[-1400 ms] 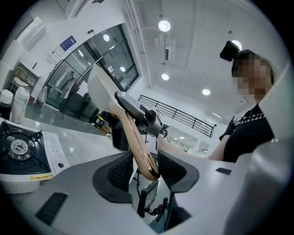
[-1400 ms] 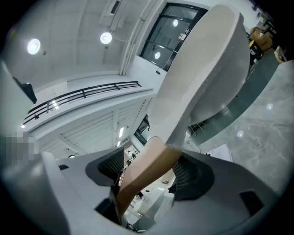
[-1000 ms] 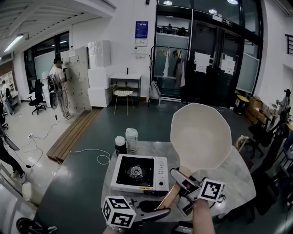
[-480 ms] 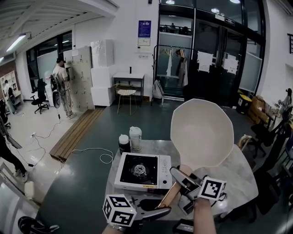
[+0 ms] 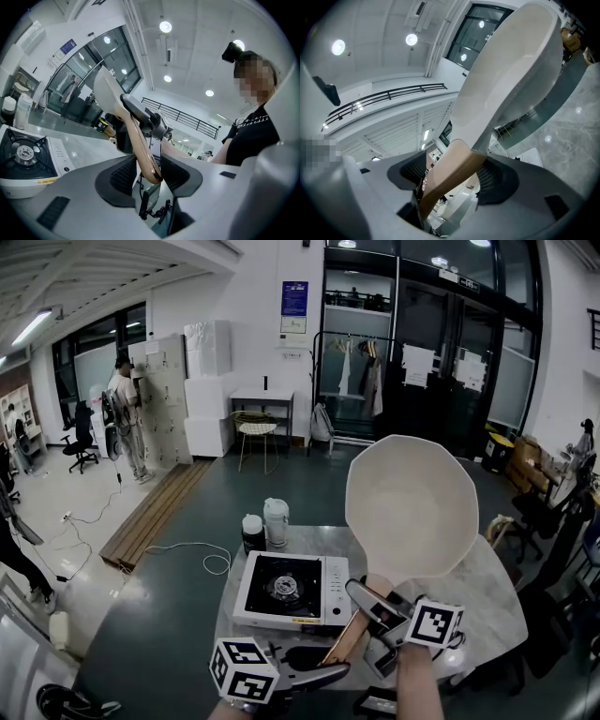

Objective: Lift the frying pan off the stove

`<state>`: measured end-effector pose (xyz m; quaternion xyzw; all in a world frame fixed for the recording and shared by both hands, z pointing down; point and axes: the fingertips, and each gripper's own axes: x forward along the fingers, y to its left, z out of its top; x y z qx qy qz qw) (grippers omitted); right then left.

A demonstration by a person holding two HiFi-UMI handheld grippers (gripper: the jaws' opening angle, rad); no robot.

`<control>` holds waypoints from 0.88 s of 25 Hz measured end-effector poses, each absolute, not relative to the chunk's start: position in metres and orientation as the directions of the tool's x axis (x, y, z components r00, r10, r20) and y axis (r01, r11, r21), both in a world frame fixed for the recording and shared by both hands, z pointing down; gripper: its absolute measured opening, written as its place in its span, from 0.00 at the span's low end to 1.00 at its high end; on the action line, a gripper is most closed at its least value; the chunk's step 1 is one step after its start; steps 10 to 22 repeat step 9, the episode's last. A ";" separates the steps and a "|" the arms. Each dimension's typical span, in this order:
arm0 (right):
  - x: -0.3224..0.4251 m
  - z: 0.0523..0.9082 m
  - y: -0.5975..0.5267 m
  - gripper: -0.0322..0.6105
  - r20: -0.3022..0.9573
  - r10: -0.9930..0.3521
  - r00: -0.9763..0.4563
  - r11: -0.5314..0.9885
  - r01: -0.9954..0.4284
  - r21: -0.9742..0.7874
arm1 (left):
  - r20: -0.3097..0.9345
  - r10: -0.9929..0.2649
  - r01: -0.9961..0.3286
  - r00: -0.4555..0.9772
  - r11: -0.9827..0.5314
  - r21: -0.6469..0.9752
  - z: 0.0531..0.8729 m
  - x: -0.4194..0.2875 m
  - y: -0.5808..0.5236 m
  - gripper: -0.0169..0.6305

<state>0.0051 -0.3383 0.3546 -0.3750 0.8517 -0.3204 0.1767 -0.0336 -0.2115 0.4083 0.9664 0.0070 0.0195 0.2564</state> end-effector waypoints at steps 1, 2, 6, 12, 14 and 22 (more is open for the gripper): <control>0.005 0.355 -0.339 0.56 -0.056 -0.754 -0.655 0.508 -0.527 -0.681 | 0.033 0.024 0.004 0.999 -0.868 0.496 0.408 -0.034 -0.212 0.29; 0.005 0.356 -0.339 0.56 -0.050 -0.756 -0.653 0.502 -0.529 -0.685 | 0.032 0.024 0.005 0.999 -0.868 0.497 0.408 -0.034 -0.212 0.29; 0.005 0.356 -0.339 0.56 -0.044 -0.756 -0.653 0.496 -0.527 -0.690 | 0.027 0.027 0.010 0.999 -0.865 0.501 0.407 -0.034 -0.212 0.29; 0.005 0.356 -0.338 0.56 -0.044 -0.752 -0.657 0.497 -0.522 -0.694 | 0.028 0.029 0.011 0.999 -0.864 0.504 0.407 -0.034 -0.211 0.29; 0.005 0.356 -0.338 0.56 -0.044 -0.752 -0.657 0.497 -0.522 -0.694 | 0.028 0.029 0.011 0.999 -0.864 0.504 0.407 -0.034 -0.211 0.29; 0.005 0.356 -0.338 0.56 -0.044 -0.752 -0.657 0.497 -0.522 -0.694 | 0.028 0.029 0.011 0.999 -0.864 0.504 0.407 -0.034 -0.211 0.29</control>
